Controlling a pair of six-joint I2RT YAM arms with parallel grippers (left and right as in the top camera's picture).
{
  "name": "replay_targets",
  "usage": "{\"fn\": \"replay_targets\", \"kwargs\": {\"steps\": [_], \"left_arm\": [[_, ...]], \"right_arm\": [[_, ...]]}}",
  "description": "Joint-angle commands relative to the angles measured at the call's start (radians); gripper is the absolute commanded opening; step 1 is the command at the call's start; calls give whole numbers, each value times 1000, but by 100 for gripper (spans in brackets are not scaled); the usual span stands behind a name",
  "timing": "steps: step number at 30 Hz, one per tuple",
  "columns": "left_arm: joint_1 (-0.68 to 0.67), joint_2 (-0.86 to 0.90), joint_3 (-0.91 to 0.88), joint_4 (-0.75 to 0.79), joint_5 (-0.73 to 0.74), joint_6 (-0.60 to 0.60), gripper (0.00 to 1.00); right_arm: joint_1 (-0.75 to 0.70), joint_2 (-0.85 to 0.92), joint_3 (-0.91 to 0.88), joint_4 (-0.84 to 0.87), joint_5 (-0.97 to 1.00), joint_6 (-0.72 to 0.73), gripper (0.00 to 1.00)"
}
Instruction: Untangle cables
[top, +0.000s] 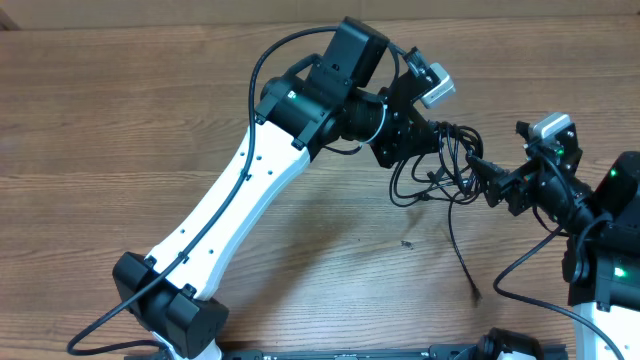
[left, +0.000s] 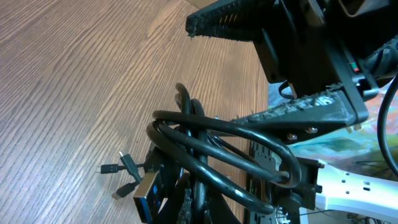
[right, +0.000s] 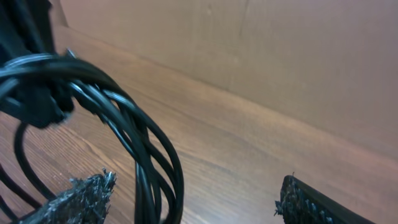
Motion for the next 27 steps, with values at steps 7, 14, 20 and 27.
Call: {"fn": "replay_targets", "kwargs": {"steps": [7,14,20,27], "left_arm": [[-21,2,12,-3,9,-18,4],[-61,2,12,1,3,-17,4],[-72,2,12,2,4,-17,4],[-71,2,12,2,-4,-17,4]], "right_arm": [[-1,3,13,29,-105,-25,80],[-1,5,13,37,-105,-25,73],[-1,7,13,37,-105,-25,24],[-1,13,13,29,-105,-24,4]]}}
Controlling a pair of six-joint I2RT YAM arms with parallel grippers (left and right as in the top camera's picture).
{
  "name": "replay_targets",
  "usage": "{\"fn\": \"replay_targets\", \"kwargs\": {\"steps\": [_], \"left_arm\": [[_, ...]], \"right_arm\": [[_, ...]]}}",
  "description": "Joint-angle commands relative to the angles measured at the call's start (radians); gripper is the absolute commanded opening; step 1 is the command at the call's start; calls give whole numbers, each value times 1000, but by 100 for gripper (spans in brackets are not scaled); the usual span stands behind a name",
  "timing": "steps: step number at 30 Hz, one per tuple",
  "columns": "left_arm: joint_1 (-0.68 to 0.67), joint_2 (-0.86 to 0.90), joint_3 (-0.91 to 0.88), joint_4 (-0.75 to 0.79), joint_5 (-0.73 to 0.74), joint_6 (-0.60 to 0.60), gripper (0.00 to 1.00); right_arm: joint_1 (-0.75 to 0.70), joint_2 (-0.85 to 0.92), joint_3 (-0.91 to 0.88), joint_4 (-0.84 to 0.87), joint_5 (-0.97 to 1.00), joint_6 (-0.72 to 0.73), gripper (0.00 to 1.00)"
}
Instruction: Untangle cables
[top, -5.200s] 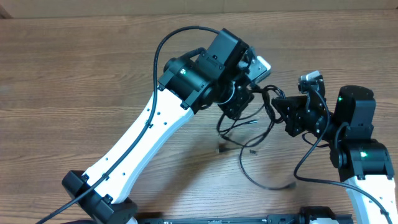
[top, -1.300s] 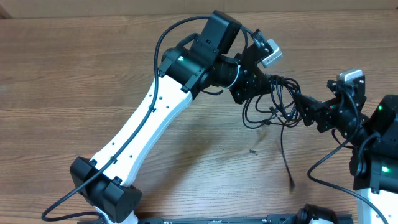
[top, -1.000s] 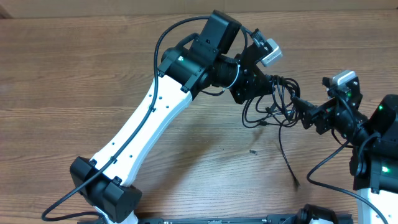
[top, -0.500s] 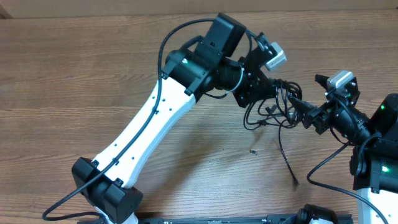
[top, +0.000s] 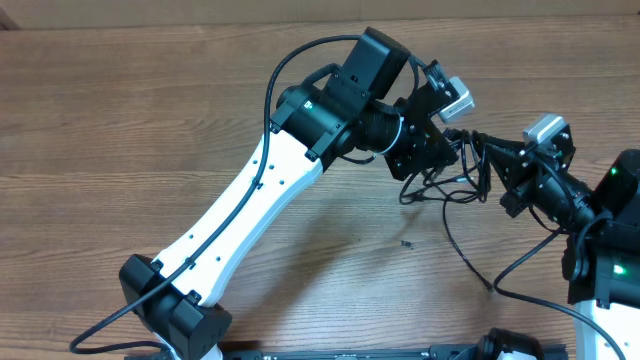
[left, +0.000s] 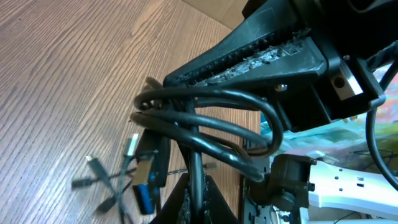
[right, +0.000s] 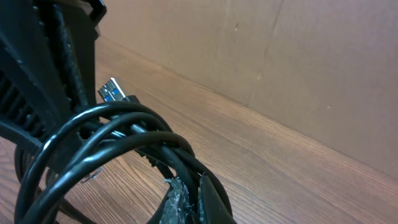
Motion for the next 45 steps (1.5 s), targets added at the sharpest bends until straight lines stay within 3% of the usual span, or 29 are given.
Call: {"fn": "replay_targets", "kwargs": {"steps": [1,11,12,14,18,19,22,33,35,37,38,39,45], "left_arm": [[-6,2,12,-5,12,-16,4],[-6,2,12,5,10,-17,4],[-6,2,12,8,10,-18,4],[-8,2,12,19,18,-18,4],[-8,2,12,50,56,-40,4],[-8,2,12,56,63,-40,4],[-8,2,12,59,70,-40,4],[-34,2,12,59,102,-66,5],[-35,2,12,59,100,-66,8],[-35,2,12,58,99,-65,44],[-32,2,12,56,93,-65,80],[-28,2,12,54,91,-64,100],[26,2,12,0,39,-55,100]], "right_arm": [[-3,3,13,3,8,5,4],[-3,3,13,-6,-25,8,4],[-3,3,13,-6,-45,7,6],[-3,3,13,-6,-81,7,22],[-3,3,13,-10,-82,7,33],[-3,3,13,-10,-81,7,30],[-3,3,13,-11,-81,7,7],[-3,3,13,-11,-81,9,4],[-3,3,13,-13,-81,11,4],[-3,3,13,-13,-69,16,4],[-3,3,13,-10,-33,37,4],[-3,3,13,-11,-16,42,4],[-3,3,13,-8,117,98,4]]}}
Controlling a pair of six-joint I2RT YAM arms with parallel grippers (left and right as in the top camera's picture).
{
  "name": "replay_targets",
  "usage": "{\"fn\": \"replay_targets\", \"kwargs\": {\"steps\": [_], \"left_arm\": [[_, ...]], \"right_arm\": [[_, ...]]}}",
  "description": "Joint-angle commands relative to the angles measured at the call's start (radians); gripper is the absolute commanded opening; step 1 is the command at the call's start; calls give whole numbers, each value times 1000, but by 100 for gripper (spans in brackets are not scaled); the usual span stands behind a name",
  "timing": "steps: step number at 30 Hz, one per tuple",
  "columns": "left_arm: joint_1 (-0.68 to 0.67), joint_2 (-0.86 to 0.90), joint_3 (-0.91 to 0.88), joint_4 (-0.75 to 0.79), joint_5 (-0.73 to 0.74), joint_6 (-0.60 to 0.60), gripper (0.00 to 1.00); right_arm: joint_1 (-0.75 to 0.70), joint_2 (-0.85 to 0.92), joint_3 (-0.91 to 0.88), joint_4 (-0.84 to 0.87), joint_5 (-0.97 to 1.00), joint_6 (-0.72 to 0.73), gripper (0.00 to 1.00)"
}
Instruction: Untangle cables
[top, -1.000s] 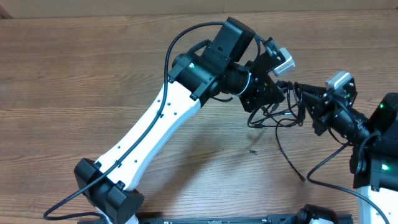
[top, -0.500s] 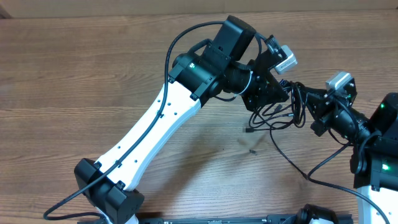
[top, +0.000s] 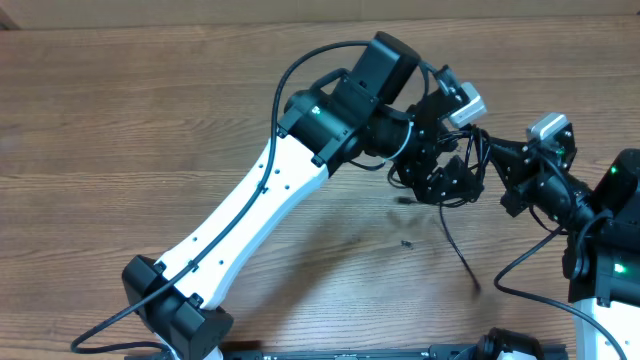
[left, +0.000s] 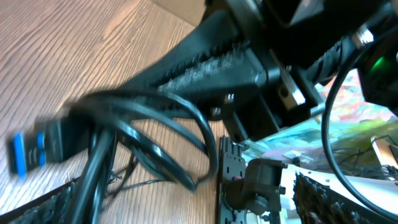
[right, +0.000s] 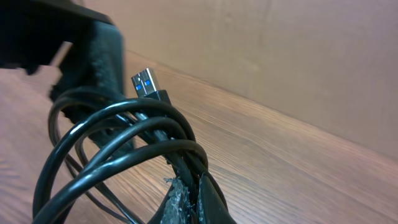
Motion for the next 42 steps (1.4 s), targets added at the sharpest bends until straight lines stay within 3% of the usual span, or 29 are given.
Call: {"fn": "replay_targets", "kwargs": {"steps": [1,7,15,20,27,42], "left_arm": [[55,2,12,-38,-28,6,100],[107,2,12,-115,-24,6,100],[55,2,12,-109,-33,69,100],[-18,2,12,-70,-268,66,100],[-57,2,12,-18,-422,66,100],[16,13,10,-12,-433,66,100]], "right_arm": [[3,-2,13,12,103,66,4],[3,-2,13,31,197,160,4],[3,-2,13,35,222,259,4],[3,-2,13,34,214,315,4],[3,-3,13,33,126,315,4],[3,-3,13,25,30,315,4]]}}
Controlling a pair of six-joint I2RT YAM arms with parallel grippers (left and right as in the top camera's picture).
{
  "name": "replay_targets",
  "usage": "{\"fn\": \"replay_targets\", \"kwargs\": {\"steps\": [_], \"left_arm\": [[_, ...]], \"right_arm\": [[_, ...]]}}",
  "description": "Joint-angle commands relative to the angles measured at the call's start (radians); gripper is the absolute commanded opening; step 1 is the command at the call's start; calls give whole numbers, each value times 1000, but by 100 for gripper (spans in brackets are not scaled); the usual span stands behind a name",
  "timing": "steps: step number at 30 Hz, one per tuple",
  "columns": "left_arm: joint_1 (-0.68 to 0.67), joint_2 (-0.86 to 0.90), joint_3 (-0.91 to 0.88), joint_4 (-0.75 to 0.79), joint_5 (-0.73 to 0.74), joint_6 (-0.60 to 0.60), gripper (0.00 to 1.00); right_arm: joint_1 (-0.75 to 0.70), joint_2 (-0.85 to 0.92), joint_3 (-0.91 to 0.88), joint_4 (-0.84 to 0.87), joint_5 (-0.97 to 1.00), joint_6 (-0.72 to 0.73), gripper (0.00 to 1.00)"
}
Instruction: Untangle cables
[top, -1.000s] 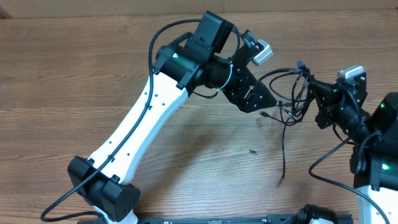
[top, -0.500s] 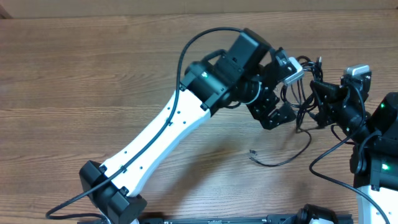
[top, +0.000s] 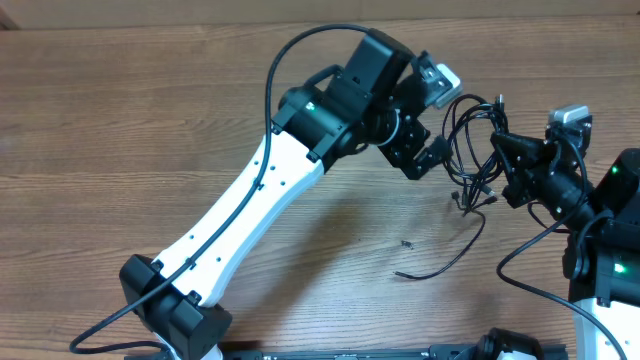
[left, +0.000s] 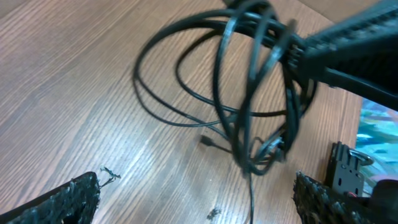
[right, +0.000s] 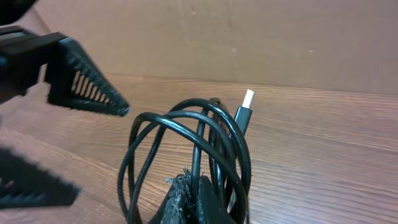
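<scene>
A bundle of black cables (top: 472, 140) hangs in loose loops above the table. My right gripper (top: 503, 158) is shut on one strand of it (right: 198, 186). The loops (right: 186, 140) rise above its fingers, with a USB plug (right: 246, 104) sticking up. One thin tail (top: 440, 268) trails down onto the wooden table (top: 150, 120). My left gripper (top: 428, 128) stands open just left of the bundle, not touching it. In the left wrist view the bundle (left: 249, 93) hangs ahead of the wide-apart fingers (left: 78, 198).
The left arm's white link (top: 250, 210) crosses the middle of the table diagonally. A small dark speck (top: 405, 243) lies on the wood below the bundle. The right arm's base (top: 610, 270) stands at the right edge. A cardboard wall (right: 249, 37) backs the table.
My left gripper, which stood open right at the bundle, is now back to the left and clear of it. The bundle hangs from the right gripper alone, its loops looser and its tail curled on the table.
First my left gripper held the coiled cables while the right stood open beside them. Then both grippers were shut on the bundle. After that the left was open with the right still gripping. Now the left is clear and the coil hangs loosened from the right.
</scene>
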Motion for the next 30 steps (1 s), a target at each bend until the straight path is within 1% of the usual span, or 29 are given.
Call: {"fn": "replay_targets", "kwargs": {"steps": [1,6,10,14,16,18,20,21,23,24,25,30], "left_arm": [[0,14,10,1,9,23,100],[-1,19,10,9,90,23,99],[-2,34,10,9,110,21,100],[-2,54,10,12,175,20,100],[-2,62,10,17,181,19,100],[-2,68,10,24,182,19,98],[-2,74,10,29,190,19,92],[-2,74,10,32,200,19,86],[-2,74,10,33,203,19,56],[-1,74,10,40,203,19,14],[-1,74,10,43,203,19,4],[0,74,10,55,203,12,4]], "right_arm": [[3,-3,13,6,-66,5,4],[3,-3,13,7,-103,4,4],[3,-3,13,7,-138,5,4],[4,-3,13,6,-147,5,4],[3,-3,13,6,-151,5,4],[3,-3,13,7,-173,5,4],[3,-3,13,6,-188,5,4],[4,-3,13,6,-188,5,4],[3,-3,13,4,-188,5,4],[3,-3,13,-1,-188,5,4],[3,-3,13,-5,-188,5,4],[3,-3,13,-24,-187,4,4]]}}
